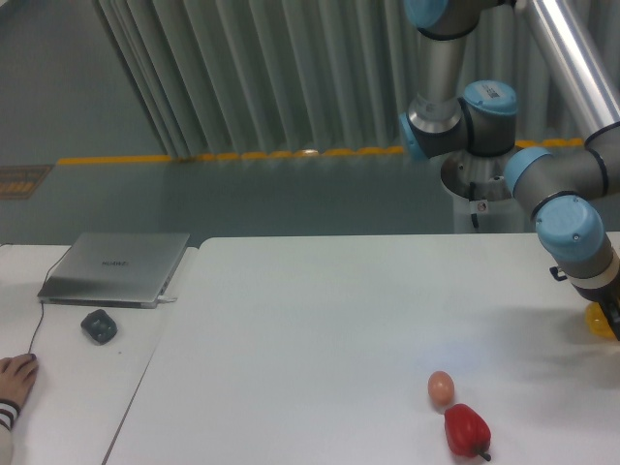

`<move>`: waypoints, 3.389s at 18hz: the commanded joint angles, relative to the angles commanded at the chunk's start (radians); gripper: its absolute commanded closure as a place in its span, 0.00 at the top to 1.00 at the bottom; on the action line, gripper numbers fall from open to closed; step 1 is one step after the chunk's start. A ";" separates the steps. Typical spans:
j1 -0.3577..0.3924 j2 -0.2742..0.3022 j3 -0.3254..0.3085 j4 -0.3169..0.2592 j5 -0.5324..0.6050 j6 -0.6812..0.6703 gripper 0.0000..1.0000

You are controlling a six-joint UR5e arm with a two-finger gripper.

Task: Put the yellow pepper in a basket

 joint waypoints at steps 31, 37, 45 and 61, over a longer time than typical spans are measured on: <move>0.182 0.034 0.301 -0.173 -0.225 0.224 0.27; 0.224 0.012 0.287 -0.106 -0.227 0.328 0.30; 0.255 -0.011 0.269 -0.071 -0.236 0.313 0.88; 0.256 0.023 0.261 -0.075 -0.458 0.132 1.00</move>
